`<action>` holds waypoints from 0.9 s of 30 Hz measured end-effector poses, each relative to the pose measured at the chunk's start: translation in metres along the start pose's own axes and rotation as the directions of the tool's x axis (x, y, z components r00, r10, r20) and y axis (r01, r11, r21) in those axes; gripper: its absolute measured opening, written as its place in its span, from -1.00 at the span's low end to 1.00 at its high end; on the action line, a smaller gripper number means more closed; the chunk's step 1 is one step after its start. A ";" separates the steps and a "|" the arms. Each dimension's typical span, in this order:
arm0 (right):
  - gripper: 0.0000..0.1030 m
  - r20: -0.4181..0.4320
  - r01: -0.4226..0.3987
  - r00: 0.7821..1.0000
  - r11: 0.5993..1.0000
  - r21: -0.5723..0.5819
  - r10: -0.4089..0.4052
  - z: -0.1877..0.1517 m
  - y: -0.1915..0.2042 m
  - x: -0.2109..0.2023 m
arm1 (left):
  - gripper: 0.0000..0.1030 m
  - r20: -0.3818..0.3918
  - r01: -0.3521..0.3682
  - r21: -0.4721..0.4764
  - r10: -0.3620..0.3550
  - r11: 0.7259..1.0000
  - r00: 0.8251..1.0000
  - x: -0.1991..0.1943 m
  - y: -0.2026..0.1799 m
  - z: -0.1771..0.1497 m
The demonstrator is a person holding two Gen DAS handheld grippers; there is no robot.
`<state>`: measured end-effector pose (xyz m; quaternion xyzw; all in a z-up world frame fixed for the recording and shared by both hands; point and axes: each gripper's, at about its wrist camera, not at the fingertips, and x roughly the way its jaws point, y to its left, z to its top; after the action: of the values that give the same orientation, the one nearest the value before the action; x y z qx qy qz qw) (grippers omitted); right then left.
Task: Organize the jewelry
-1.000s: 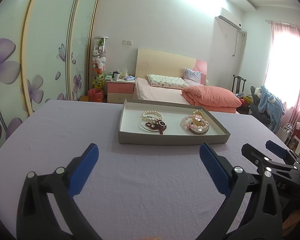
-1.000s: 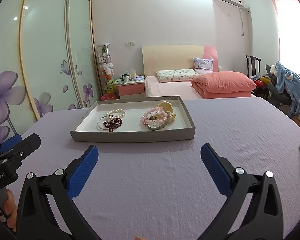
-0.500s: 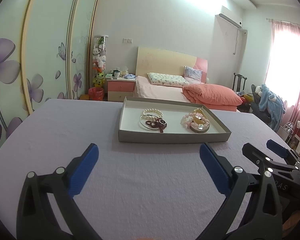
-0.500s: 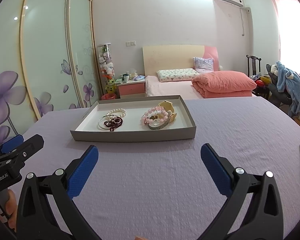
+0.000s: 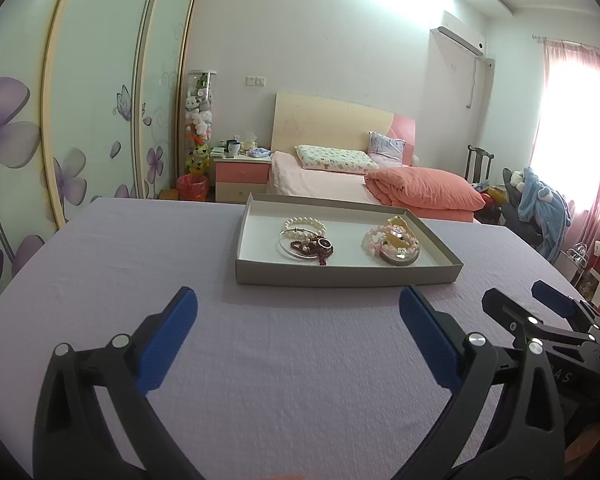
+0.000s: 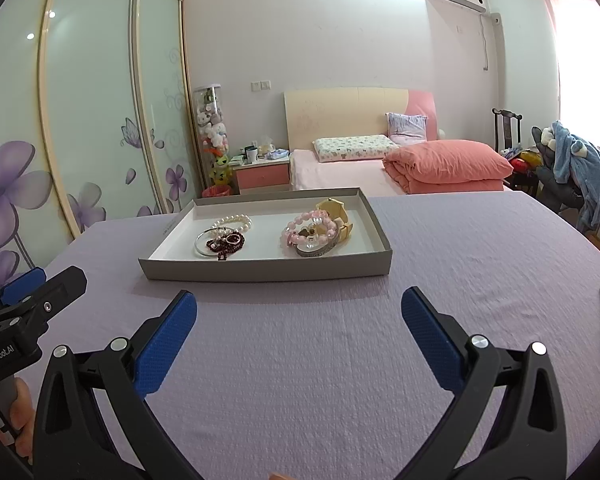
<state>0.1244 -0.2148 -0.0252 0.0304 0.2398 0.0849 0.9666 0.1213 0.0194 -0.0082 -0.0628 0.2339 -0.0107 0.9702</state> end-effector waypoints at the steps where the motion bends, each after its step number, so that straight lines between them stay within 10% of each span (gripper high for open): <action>1: 0.97 0.000 0.000 1.000 1.000 0.000 0.000 0.000 0.000 0.000 | 0.92 0.000 0.000 0.001 0.000 1.000 1.000 0.000 0.000 0.000; 27: 0.97 -0.004 0.002 1.000 1.000 0.004 -0.002 -0.003 -0.001 0.003 | 0.92 -0.010 -0.004 0.008 0.004 1.000 1.000 0.005 -0.003 -0.002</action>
<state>0.1262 -0.2152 -0.0291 0.0318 0.2418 0.0838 0.9662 0.1250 0.0160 -0.0121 -0.0586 0.2389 -0.0099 0.9692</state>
